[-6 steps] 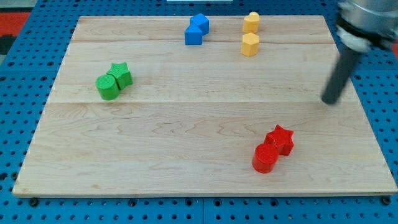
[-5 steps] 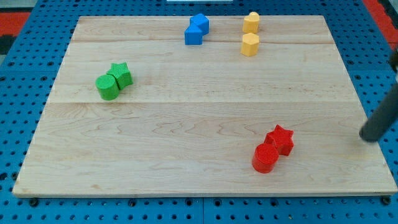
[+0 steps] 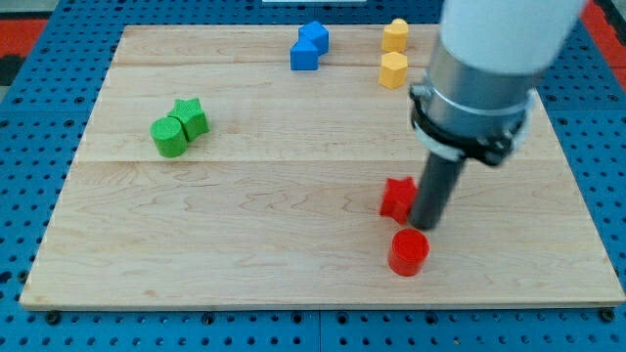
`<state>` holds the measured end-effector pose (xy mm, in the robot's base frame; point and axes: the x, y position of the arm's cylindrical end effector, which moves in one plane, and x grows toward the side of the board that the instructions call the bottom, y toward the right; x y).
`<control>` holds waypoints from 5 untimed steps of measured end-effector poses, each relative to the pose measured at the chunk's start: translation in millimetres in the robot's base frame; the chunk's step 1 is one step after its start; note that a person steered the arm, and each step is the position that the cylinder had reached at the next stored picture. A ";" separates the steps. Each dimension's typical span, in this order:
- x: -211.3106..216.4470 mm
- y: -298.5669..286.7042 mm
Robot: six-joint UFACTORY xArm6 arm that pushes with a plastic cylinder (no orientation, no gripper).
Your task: Slide the red star towards center right
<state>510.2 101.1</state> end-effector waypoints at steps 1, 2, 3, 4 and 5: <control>-42.6 -9.1; -93.7 12.4; -75.5 78.6; -11.1 77.8; 16.8 42.0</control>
<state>527.0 143.1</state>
